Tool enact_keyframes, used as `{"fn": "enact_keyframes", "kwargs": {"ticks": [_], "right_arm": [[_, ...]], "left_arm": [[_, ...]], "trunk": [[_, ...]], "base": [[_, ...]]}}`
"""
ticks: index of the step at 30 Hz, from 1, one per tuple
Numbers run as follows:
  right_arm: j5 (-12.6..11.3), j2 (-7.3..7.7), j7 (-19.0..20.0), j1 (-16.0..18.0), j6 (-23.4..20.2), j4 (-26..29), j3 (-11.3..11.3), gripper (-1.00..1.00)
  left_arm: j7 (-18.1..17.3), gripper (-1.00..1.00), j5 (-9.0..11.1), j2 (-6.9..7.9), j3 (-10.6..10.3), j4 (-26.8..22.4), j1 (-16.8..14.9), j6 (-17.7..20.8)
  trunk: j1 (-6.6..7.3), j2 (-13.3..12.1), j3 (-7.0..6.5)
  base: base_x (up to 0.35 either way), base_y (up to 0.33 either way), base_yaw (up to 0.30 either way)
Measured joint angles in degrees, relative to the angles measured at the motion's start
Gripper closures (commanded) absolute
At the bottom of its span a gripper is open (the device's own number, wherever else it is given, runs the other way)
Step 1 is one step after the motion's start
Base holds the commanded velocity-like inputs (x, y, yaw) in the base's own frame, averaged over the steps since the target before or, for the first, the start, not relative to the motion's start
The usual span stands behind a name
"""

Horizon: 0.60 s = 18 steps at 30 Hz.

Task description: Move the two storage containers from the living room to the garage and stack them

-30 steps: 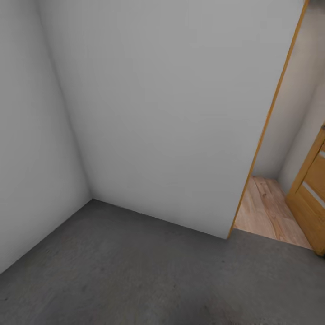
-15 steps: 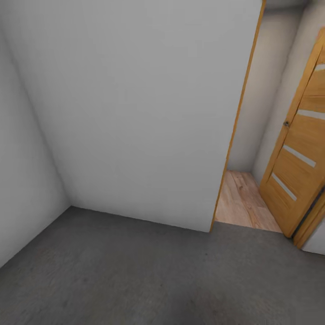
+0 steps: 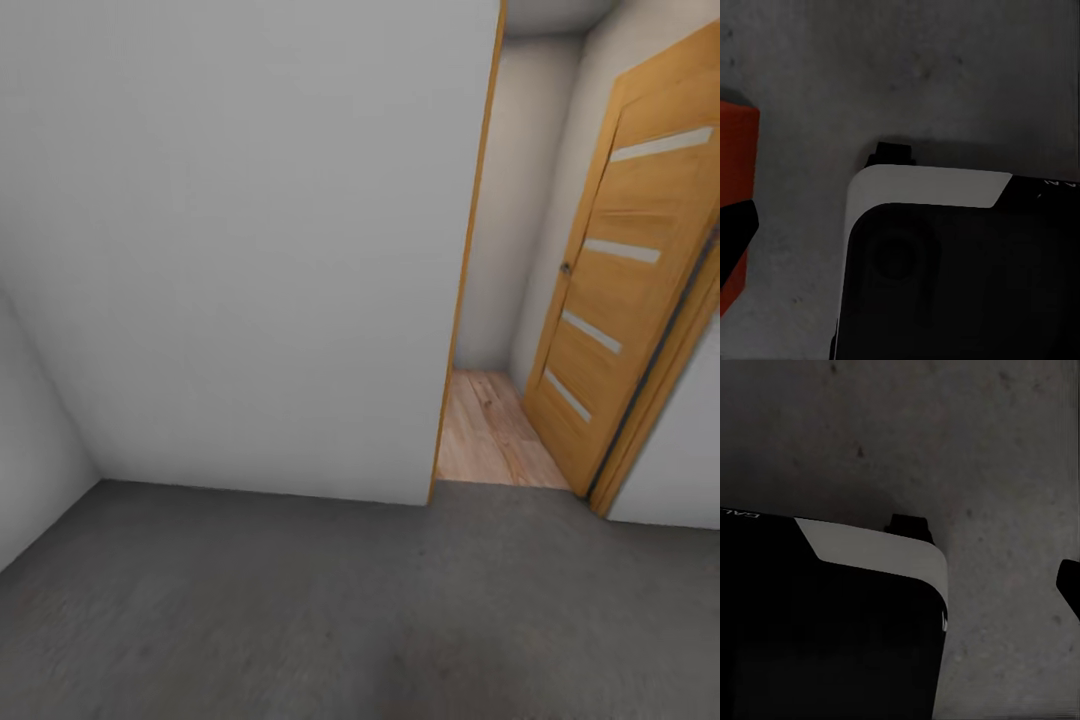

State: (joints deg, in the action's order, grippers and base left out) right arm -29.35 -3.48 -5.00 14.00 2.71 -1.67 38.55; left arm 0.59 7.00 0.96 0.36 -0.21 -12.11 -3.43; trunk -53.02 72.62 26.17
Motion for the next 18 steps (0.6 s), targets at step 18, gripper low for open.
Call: {"fn": "enact_keyframes", "kwargs": {"ticks": [18], "right_arm": [[0.0,0.03,-0.03,0.0,0.0,0.0,0.0,-1.0]], "left_arm": [[0.0,-1.0,0.0,-0.03,0.0,0.0,0.0,0.0]], "trunk": [[0.0,0.0,0.0]], "base": [[0.0,0.0,-0.289]]}}
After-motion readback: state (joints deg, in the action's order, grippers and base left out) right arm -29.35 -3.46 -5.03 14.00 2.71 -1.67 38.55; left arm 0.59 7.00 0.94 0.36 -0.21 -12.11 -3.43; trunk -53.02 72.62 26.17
